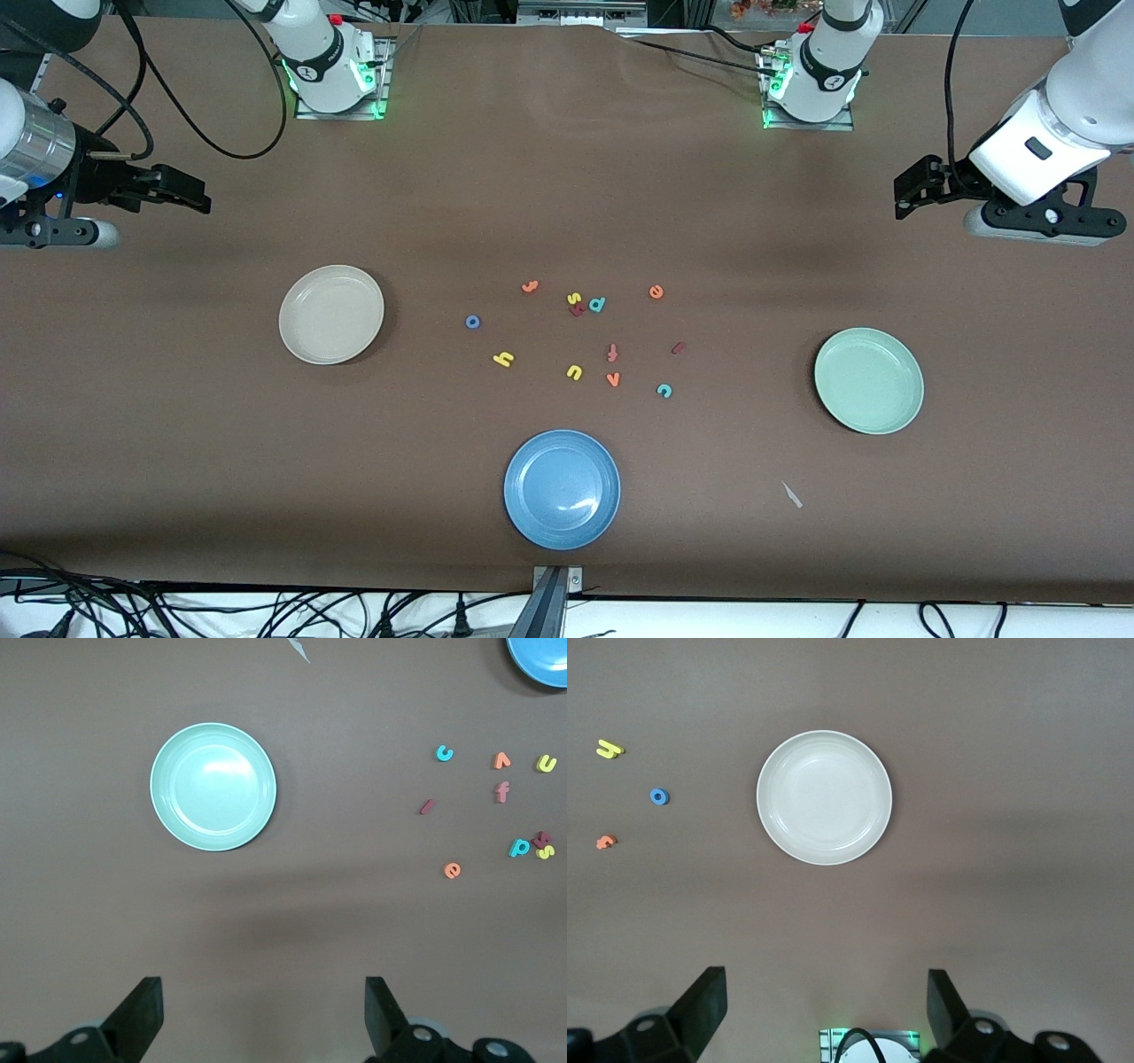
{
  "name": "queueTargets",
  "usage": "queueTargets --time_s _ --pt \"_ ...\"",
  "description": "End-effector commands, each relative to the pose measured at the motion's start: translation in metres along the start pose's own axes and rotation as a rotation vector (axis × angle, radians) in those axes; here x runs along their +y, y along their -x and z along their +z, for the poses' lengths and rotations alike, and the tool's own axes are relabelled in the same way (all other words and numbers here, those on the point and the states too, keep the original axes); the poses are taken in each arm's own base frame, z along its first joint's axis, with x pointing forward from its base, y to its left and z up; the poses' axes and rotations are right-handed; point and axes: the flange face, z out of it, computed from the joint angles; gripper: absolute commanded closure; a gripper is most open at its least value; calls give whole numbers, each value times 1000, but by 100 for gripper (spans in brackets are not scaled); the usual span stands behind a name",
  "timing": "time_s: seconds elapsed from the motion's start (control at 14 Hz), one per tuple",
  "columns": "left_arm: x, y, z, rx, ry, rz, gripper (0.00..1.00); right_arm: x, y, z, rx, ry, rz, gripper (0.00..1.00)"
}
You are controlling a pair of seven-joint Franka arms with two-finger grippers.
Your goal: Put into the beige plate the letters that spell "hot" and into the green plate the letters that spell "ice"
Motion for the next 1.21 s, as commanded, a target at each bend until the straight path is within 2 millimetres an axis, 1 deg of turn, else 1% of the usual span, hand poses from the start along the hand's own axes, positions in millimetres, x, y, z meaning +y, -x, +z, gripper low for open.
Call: queueTargets --time_s 0.0,0.36,0.57,0.71,0.78,0.93,1.0,1.14 --pt "0 -2 -6 -1 -1 15 0 0 2 -2 -2 9 -11 0" --pt "-6 -2 -6 -3 1 15 0 0 3 -2 -4 8 -11 0" --pt "-6 -2 -5 -3 3 16 0 -2 3 -2 -4 7 -12 0" --pt "-6 -2 -5 -3 3 14 0 -12 2 1 -9 12 -29 0" --pt "-6 -2 -5 -3 3 16 0 -14 2 2 -11 13 -32 0" --pt "-6 -2 -5 -5 3 16 0 -25 -1 8 -17 17 -12 0" --pt "-6 -2 -5 -5 3 16 0 -36 -3 12 -18 19 -10 0" --pt "-6 -2 -5 -6 1 17 0 -72 -12 26 -7 31 0 0"
